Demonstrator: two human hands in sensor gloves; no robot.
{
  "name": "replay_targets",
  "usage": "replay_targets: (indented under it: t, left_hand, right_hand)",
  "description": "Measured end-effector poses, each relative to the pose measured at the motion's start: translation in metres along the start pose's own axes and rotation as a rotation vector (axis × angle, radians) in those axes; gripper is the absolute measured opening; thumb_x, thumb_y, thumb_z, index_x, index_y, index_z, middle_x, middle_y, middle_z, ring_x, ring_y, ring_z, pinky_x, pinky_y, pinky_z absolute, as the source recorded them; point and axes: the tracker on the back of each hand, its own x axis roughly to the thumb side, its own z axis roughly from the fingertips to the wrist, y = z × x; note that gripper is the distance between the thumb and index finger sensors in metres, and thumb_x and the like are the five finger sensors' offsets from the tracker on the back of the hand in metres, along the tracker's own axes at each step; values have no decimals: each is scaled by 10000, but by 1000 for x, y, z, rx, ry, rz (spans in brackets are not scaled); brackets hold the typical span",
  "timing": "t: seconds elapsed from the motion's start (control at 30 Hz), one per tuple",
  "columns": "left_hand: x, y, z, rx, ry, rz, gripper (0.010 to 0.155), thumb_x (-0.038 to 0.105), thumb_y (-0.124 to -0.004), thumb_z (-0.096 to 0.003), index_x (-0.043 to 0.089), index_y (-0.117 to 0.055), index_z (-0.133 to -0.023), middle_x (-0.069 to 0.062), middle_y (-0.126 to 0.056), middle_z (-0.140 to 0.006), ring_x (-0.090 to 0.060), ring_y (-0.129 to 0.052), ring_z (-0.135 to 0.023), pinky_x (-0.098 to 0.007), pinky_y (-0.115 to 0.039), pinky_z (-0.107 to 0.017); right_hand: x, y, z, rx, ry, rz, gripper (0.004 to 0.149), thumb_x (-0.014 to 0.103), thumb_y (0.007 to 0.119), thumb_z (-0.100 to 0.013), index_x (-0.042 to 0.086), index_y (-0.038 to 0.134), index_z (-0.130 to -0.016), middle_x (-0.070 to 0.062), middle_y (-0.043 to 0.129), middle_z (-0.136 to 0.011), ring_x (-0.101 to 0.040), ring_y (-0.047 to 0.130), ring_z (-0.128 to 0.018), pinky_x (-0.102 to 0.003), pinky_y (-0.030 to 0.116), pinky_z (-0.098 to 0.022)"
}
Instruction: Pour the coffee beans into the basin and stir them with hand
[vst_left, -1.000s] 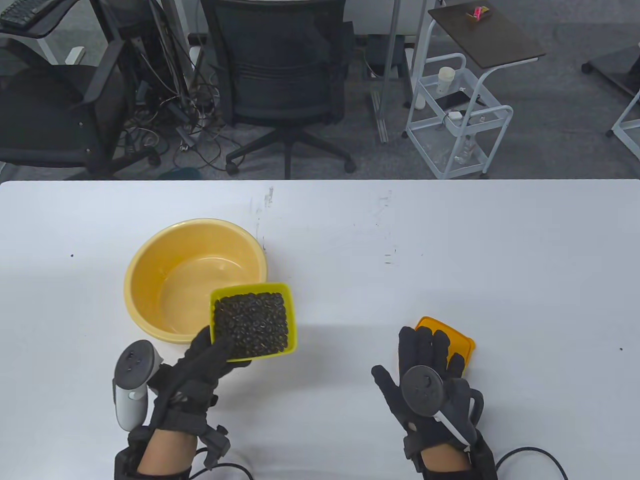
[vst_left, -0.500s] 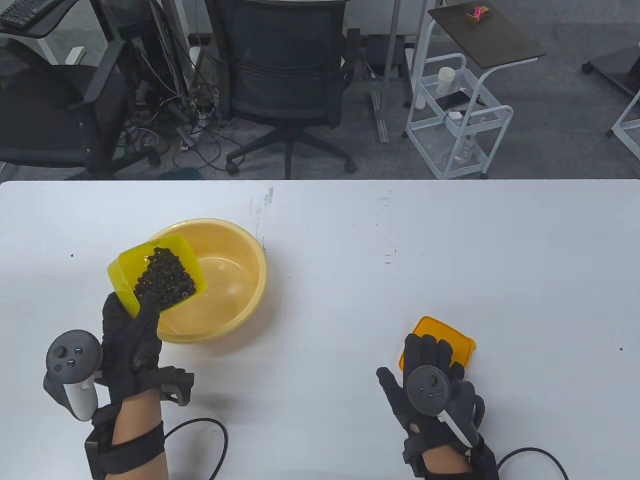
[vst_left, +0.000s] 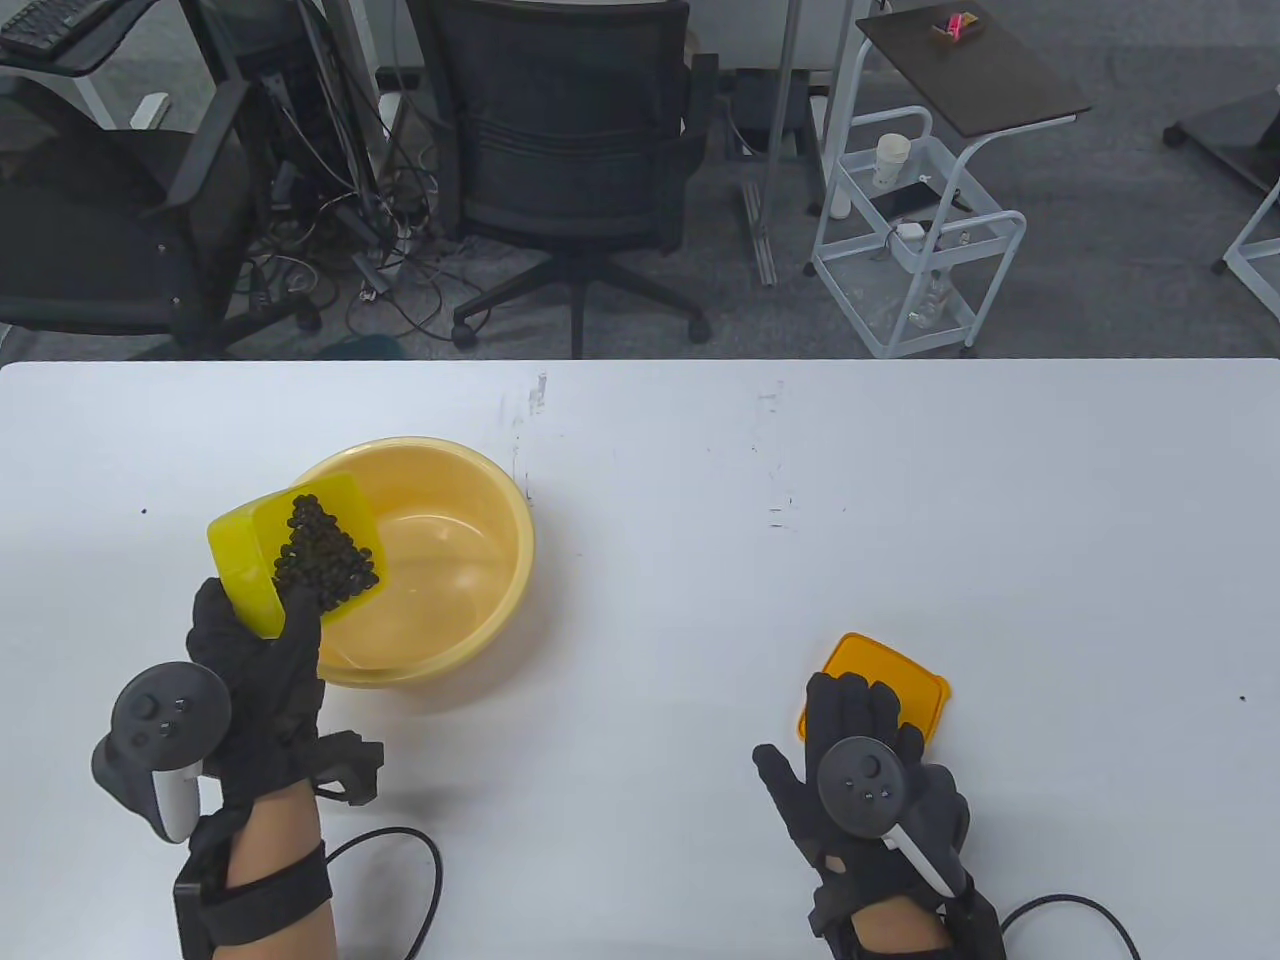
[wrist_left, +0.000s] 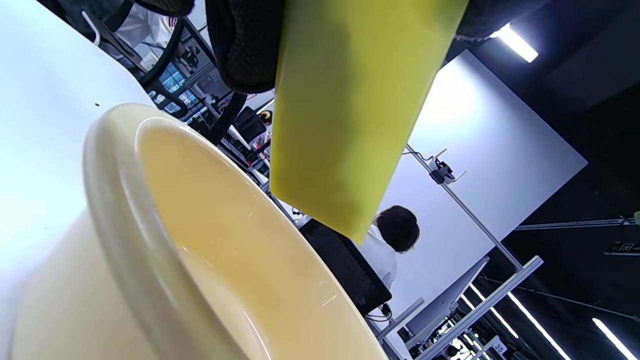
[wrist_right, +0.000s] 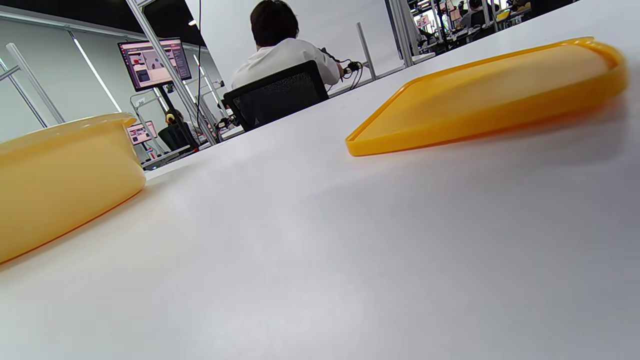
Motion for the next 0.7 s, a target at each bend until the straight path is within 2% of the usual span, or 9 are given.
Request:
replay_targets:
  t: [0.7]
  left_hand:
    - [0, 2, 0, 29, -33, -40, 840, 584, -630, -616, 13, -217, -1073, -203, -469, -916, -347, -767, -867, -620, -466, -735]
  right_hand:
    - [6, 2, 1, 12, -21, 13, 858, 666, 468, -494, 98, 180, -1069, -210, 148, -1085, -525, 110, -998, -700, 177, -642]
